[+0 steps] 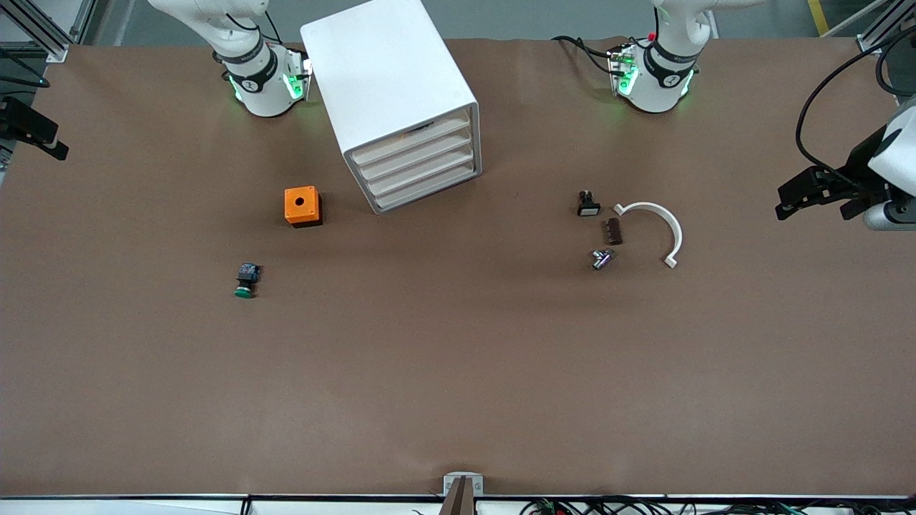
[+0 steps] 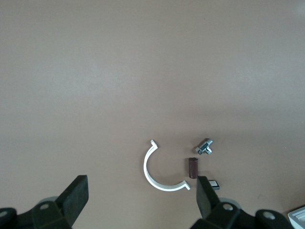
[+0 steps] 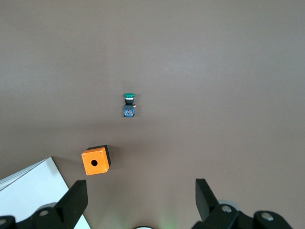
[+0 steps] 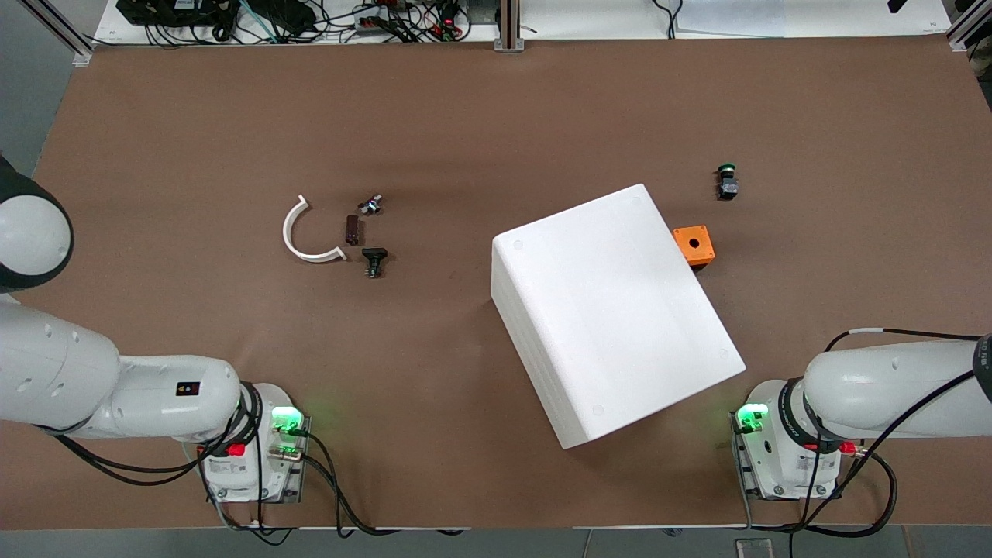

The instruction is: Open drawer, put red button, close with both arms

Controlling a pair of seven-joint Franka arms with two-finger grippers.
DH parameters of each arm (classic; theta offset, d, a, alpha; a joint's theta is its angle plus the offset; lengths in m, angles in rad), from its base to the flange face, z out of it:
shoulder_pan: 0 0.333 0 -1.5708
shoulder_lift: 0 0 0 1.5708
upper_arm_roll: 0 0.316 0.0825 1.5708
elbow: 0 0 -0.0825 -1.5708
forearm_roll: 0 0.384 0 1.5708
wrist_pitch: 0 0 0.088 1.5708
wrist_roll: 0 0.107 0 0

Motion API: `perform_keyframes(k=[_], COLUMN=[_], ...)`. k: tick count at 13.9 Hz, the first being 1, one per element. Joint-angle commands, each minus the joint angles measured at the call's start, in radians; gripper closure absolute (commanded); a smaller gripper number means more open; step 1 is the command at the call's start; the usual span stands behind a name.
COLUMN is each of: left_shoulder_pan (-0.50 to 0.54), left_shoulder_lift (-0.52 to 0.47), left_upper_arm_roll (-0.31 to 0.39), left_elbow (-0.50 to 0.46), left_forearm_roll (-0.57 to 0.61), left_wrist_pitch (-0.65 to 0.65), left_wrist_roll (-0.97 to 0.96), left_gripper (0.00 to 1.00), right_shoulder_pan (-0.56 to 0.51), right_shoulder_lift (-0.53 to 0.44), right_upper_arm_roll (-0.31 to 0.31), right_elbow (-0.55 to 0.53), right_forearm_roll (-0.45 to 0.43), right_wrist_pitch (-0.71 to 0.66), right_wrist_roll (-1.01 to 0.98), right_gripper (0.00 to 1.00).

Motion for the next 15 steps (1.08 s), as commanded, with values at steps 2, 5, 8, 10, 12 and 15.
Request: perform_keyframes(k=[2, 5, 8, 10, 12, 15], left_shoulder_pan=[-0.011, -0.031, -0.057, -0.054, -0.049, -0.042], left_shoulder_lift=[0.012, 0.012, 0.015, 0.015, 0.014, 0.014], left_upper_arm_roll=[-0.003, 0.005, 0.04, 0.04, 0.038, 0.038], left_elbow=[0.052, 0.058, 0.072, 0.073, 0.073, 0.073], left_forearm_roll=[0.02, 0.02, 0.02, 0.021, 0.021, 0.018], left_wrist_pitch=[-0.051, -0.056, -0.059, -0.059, -0.059, -0.059], left_wrist_roll=[0.002, 0.001, 0.001, 0.001, 0.002, 0.002], left_gripper=[0.0, 0.0, 0.0, 0.0, 0.0, 0.0], right_shoulder_pan=[-0.018, -0.018, -0.02, -0.02, -0.021, -0.021], right_shoulder_lift=[-0.022, -0.022, -0.022, -0.022, -0.022, -0.022], right_upper_arm_roll=[0.013, 0.013, 0.013, 0.013, 0.013, 0.011], right_elbow=[-0.02, -0.02, -0.02, -0.02, -0.02, -0.022], right_forearm_roll=[0.004, 0.004, 0.004, 0.004, 0.004, 0.004], right_wrist_pitch=[0.007, 0.005, 0.005, 0.005, 0.004, 0.004], right_wrist_roll=[0.011, 0.011, 0.011, 0.011, 0.011, 0.011], right_gripper=[0.0, 0.0, 0.0, 0.0, 0.0, 0.0])
